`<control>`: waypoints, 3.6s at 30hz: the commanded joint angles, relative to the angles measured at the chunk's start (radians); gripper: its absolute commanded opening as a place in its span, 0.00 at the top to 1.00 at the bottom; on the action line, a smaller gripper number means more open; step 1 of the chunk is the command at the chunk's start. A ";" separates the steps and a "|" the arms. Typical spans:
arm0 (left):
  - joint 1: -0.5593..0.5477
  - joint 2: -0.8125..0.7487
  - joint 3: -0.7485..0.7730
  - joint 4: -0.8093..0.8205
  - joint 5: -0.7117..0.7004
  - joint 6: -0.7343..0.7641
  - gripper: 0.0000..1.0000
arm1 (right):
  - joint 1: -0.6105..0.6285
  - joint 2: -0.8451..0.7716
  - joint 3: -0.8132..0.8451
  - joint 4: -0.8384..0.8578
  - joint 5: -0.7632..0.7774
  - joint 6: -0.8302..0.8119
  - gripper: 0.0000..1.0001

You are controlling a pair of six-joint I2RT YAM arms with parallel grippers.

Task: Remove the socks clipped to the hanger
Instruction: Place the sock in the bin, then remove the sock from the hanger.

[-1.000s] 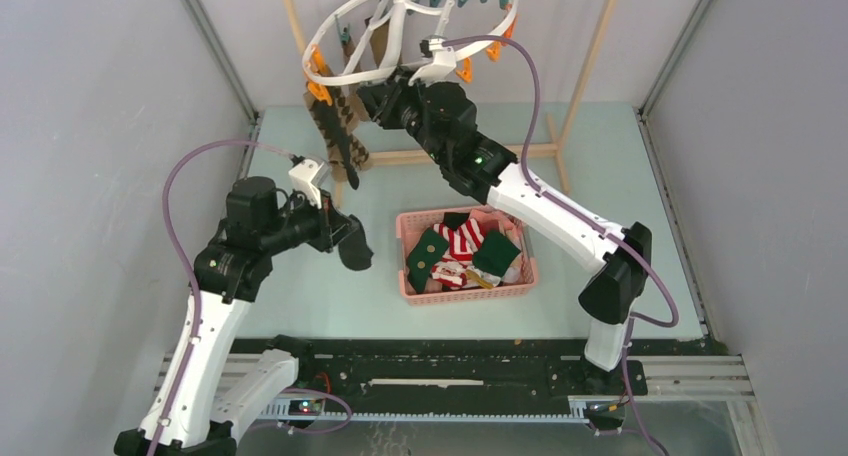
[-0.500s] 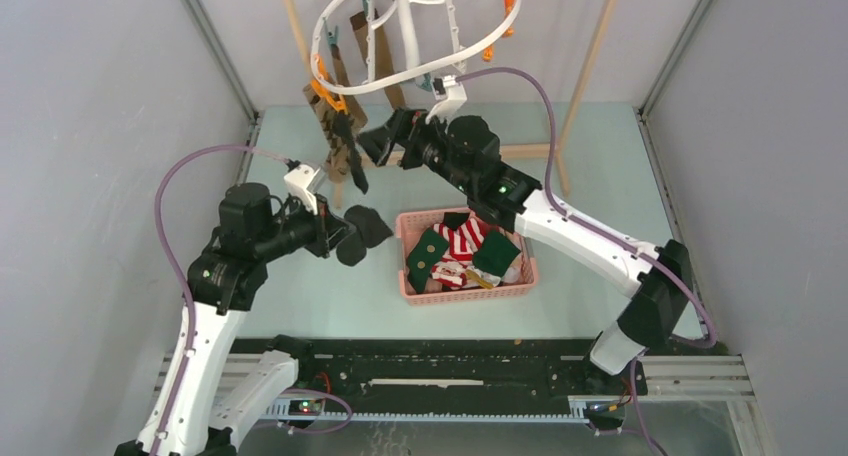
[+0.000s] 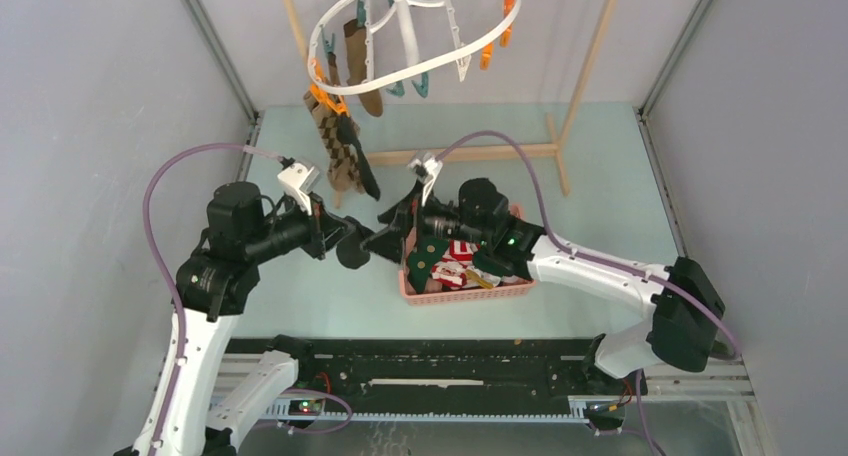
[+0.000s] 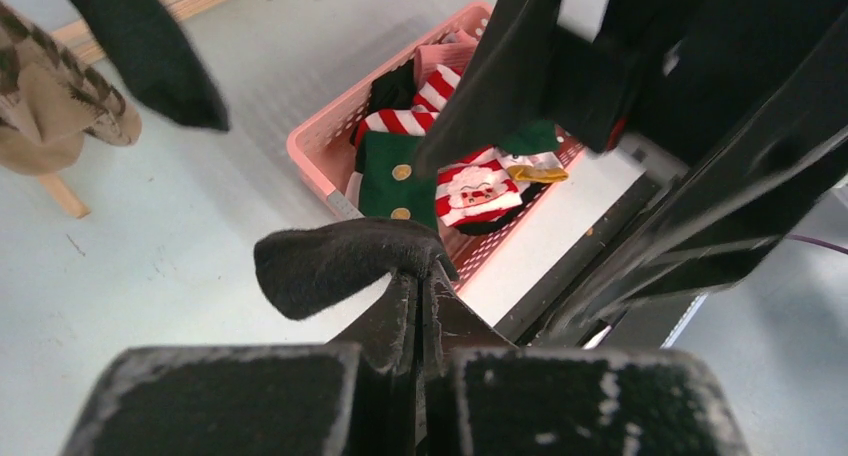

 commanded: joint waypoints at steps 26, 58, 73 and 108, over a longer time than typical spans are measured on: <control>-0.006 -0.008 0.135 -0.044 0.121 -0.070 0.15 | 0.069 0.068 -0.029 0.209 -0.142 -0.232 1.00; 0.516 0.126 0.020 -0.031 0.251 -0.038 0.00 | -0.087 0.242 -0.176 -0.088 0.556 -0.094 0.61; 0.536 0.159 0.029 -0.001 0.278 -0.064 0.00 | -0.170 -0.041 -0.144 -0.302 0.163 0.031 0.50; 0.686 0.173 0.046 -0.050 0.367 -0.037 0.00 | 0.035 0.305 0.213 0.099 0.724 -0.364 0.00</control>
